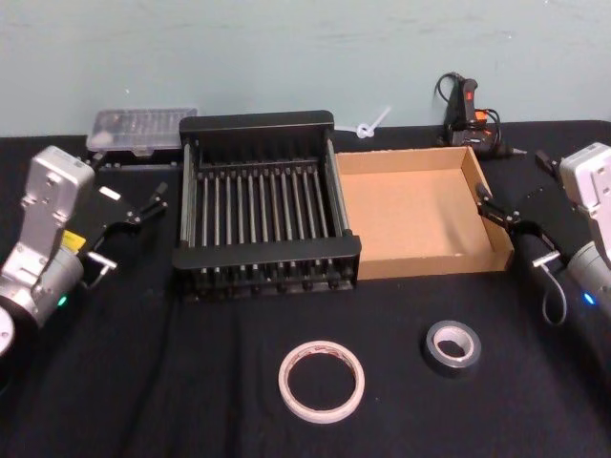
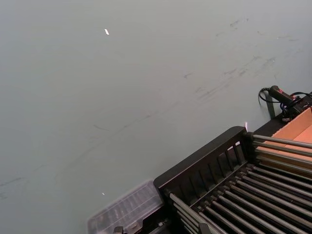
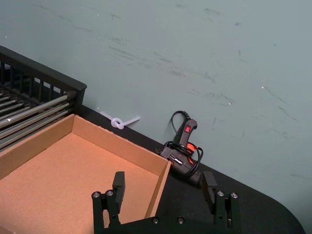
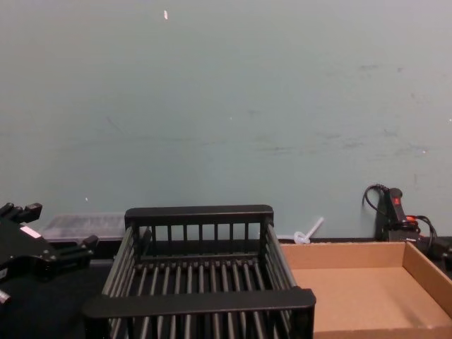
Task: Pick up the white tape and place it into the black box , Pick up the silver tape and place it into the brown box.
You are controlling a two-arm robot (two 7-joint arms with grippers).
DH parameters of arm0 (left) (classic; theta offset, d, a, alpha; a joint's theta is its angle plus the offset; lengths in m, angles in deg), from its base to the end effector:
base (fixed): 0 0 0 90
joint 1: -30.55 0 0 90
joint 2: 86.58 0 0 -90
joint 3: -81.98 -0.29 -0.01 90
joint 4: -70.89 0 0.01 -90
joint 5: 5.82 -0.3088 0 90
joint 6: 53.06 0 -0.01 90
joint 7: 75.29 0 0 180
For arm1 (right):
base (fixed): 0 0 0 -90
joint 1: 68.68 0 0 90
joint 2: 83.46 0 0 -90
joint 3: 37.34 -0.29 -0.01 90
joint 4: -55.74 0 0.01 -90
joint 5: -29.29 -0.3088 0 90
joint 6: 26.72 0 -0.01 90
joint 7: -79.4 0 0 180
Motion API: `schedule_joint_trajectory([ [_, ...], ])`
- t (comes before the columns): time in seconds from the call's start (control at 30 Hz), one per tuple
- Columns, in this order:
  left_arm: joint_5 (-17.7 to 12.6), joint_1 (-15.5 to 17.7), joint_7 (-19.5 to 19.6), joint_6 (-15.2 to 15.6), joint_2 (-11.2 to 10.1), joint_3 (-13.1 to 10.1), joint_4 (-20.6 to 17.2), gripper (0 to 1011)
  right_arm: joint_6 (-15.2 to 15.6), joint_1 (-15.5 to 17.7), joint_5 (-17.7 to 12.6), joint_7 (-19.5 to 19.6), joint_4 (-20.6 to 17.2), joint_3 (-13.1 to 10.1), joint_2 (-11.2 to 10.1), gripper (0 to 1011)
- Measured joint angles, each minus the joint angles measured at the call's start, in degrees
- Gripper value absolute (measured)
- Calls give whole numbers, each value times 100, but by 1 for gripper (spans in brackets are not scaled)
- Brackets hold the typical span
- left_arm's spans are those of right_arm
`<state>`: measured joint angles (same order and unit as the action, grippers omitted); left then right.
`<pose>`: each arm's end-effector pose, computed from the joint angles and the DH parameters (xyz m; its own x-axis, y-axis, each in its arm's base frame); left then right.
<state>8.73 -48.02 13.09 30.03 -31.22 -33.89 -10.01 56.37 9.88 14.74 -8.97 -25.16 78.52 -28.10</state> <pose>0.3581 0.0826 -0.3023 0.2924 0.8803 0.3736 -0.9552 0.2875 0.0703 0.3581 -0.0827 -0.3022 0.2920 -0.8804 0.3737 0.9553 0.2872 -0.0700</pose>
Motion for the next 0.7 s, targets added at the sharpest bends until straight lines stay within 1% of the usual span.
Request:
schedule_joint_trajectory([
  [0.7, 0, 0, 0, 0, 0, 0, 0, 1001, 0, 0, 0, 0, 0, 0, 0, 1003],
])
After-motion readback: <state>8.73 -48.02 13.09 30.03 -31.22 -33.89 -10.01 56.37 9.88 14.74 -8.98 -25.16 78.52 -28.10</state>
